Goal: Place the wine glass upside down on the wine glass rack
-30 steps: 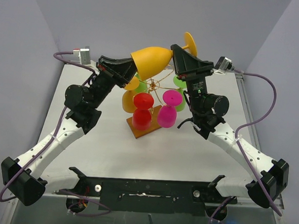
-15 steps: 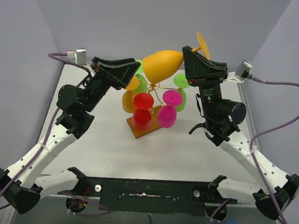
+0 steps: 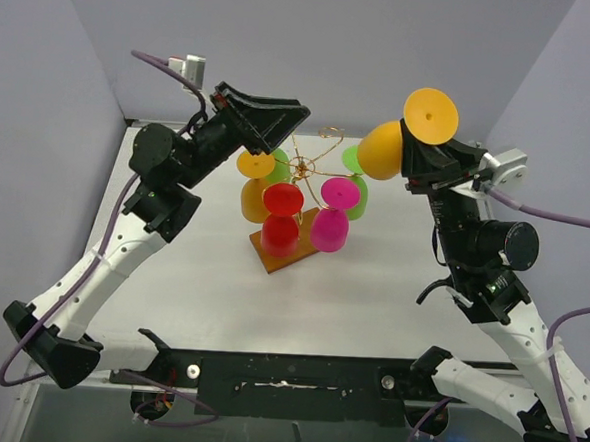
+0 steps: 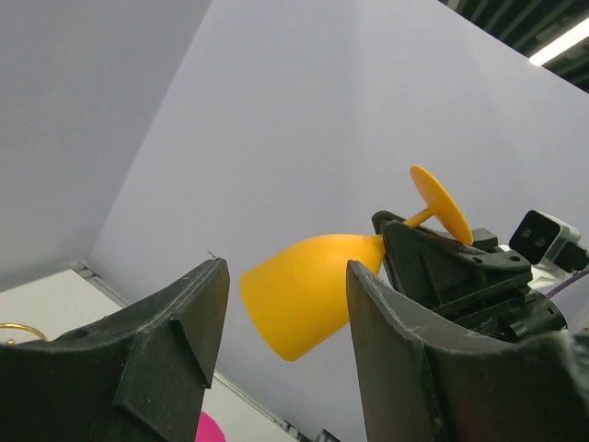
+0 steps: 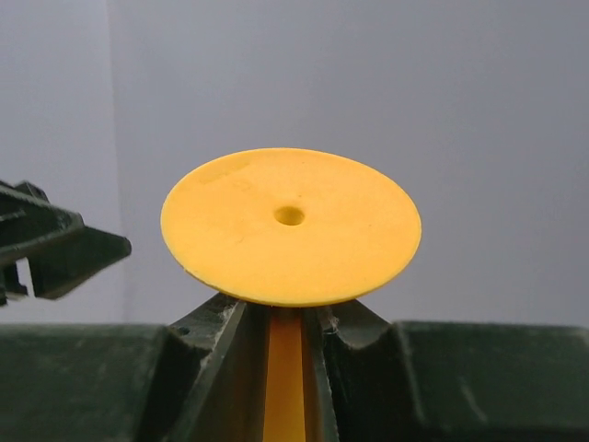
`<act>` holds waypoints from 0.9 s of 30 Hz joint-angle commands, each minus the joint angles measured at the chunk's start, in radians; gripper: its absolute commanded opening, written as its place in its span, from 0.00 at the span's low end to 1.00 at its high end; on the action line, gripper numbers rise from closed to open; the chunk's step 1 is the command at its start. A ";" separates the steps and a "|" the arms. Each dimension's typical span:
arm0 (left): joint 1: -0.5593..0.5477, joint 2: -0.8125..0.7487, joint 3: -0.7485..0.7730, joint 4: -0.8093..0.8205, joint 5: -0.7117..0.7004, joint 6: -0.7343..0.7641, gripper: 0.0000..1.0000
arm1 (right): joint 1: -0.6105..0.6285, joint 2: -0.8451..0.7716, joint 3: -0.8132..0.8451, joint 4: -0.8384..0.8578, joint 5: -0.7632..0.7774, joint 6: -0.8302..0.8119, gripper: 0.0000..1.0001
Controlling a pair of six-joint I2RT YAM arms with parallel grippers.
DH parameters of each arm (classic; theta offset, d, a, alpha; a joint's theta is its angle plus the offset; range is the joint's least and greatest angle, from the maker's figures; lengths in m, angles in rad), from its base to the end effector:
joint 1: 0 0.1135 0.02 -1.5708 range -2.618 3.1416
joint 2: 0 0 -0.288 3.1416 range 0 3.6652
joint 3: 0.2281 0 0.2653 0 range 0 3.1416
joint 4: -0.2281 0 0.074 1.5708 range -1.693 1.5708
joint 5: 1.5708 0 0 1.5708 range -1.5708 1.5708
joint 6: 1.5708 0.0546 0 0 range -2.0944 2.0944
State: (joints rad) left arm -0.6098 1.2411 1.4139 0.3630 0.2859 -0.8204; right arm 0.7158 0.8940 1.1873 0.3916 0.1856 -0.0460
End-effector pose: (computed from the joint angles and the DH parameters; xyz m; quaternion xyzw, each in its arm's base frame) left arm 0.2205 -0.1728 0.5540 0.0717 0.5000 -0.6172 0.6033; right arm 0.1338 0.1030 0.5509 -0.0809 0.4273 0.2582 0.8627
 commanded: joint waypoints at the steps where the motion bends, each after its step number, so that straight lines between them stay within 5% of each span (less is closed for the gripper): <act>1: -0.032 0.073 0.089 0.055 0.104 -0.105 0.51 | -0.007 -0.039 0.016 -0.146 0.046 -0.280 0.00; 10: -0.156 0.209 0.184 0.064 0.108 -0.177 0.51 | -0.006 -0.074 -0.027 -0.267 -0.004 -0.503 0.00; 27: -0.188 0.243 0.158 0.107 0.137 -0.302 0.49 | -0.005 -0.068 -0.048 -0.312 -0.140 -0.562 0.00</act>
State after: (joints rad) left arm -0.7906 1.4796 1.5387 0.4107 0.3931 -1.0904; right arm 0.7139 0.8284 1.1309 0.0498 0.0742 -0.5766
